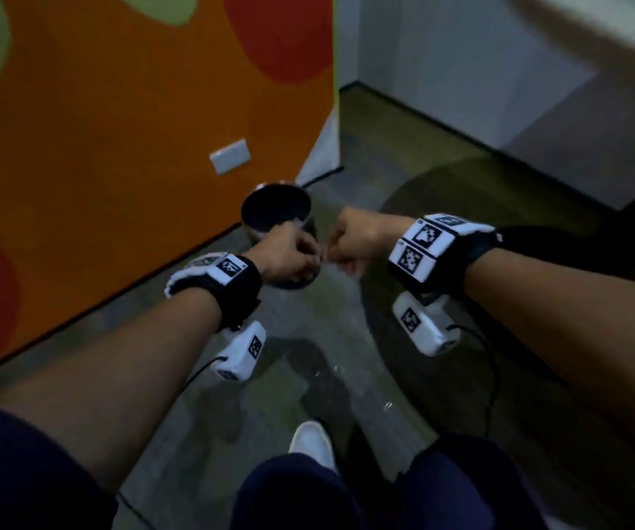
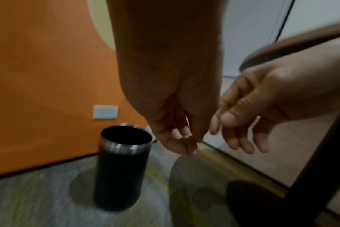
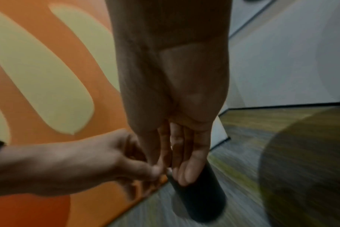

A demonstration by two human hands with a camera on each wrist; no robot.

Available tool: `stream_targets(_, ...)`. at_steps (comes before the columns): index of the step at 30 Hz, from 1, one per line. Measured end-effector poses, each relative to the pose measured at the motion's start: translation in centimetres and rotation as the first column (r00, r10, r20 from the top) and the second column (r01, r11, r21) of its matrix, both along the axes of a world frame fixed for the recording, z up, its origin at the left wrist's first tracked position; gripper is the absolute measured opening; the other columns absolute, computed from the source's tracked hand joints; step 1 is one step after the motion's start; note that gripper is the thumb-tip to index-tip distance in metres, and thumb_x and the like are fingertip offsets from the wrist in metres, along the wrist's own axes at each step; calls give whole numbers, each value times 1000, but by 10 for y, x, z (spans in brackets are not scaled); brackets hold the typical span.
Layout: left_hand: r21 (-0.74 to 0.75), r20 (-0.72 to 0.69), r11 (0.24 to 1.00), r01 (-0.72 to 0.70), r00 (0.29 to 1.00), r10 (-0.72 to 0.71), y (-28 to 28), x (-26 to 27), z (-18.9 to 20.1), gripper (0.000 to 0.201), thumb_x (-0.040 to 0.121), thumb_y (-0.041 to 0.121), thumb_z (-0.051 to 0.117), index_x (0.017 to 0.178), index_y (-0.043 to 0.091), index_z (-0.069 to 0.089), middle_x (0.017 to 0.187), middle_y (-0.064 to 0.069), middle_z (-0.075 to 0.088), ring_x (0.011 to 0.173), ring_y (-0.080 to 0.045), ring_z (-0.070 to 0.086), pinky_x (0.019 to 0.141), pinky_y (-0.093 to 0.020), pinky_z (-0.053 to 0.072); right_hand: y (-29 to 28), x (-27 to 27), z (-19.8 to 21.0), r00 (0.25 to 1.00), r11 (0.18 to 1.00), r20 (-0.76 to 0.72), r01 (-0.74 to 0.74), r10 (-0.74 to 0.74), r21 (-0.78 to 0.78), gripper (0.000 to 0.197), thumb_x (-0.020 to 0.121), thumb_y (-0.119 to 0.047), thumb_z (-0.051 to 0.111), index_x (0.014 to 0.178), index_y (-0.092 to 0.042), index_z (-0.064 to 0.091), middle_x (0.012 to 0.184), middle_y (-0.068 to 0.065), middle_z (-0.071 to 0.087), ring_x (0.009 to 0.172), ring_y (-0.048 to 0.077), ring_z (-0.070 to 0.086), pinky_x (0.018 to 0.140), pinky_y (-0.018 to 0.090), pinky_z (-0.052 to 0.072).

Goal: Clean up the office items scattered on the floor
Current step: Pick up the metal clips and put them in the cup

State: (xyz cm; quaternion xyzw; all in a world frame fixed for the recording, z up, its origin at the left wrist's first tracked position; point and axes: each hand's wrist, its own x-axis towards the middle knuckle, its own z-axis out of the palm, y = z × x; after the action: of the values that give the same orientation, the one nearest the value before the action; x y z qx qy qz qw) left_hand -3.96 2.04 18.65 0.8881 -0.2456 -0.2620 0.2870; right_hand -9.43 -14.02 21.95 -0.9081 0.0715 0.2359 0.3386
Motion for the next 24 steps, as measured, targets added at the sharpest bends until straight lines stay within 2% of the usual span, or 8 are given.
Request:
stream_targets(4,101,-211,994,-38,976,59,34,-6,-158,12,91,8,61,92,4,73,84,-11,73,75,-20,69,67,-32,59,-12,1,-164,973,1000,-232,1,-4,-14,14,83,-3,62,89,6,71,83,25,73,72,32,70,71,45,61)
stream_targets(8,190,-356,981,44,934,27,54,-19,-277,16,84,15,61,86,3,72,84,-9,68,66,-14,58,70,-31,50,-23,-15,-289,936,996,-353,-21,-13,-90,10,82,-3,64,80,-5,74,77,14,71,69,24,67,58,30,57)
stream_targets(10,182,-335,983,40,942,24,60,-24,-323,26,76,24,56,86,5,71,89,-11,67,77,-19,58,77,-31,48,-20,-22,-337,926,988,-372,-109,61,-108,13,82,-1,64,84,-6,75,84,10,71,75,20,66,59,26,52)
stream_targets(12,226,-285,972,57,959,10,60,-29,-367,32,84,20,62,108,0,69,113,-17,66,102,-27,61,89,-31,44,-16,-23,-382,931,986,-353,-135,93,-97,14,80,-4,69,93,-6,75,96,11,72,90,22,67,72,27,52)
stream_targets(14,299,-257,951,73,966,7,57,-36,-399,42,90,17,64,128,-1,57,133,-20,54,120,-33,53,99,-34,40,-14,-22,-418,947,982,-299,-154,116,-107,25,79,-11,72,104,-10,72,106,11,71,102,26,65,86,31,52)
stream_targets(16,315,-236,948,29,971,49,52,-48,-423,49,90,20,63,134,2,50,139,-19,46,122,-36,50,104,-40,40,-13,-23,-444,960,977,-239,-175,142,-122,35,80,-17,71,115,-14,68,113,11,69,107,28,64,92,34,51)
stream_targets(21,293,33,947,-133,991,129,42,-83,-453,34,88,3,56,122,0,53,130,-18,45,113,-34,46,95,-41,40,-5,-39,-472,957,942,-19,-290,291,-171,36,84,-12,65,120,-10,62,120,11,55,111,30,53,94,41,47)
stream_targets(24,107,16,985,-138,990,137,34,-108,-452,10,98,1,45,101,5,54,103,-12,52,90,-23,45,85,-40,40,8,-55,-477,947,935,52,-304,318,-180,39,88,-6,59,127,-4,55,130,13,45,121,30,41,99,40,42)
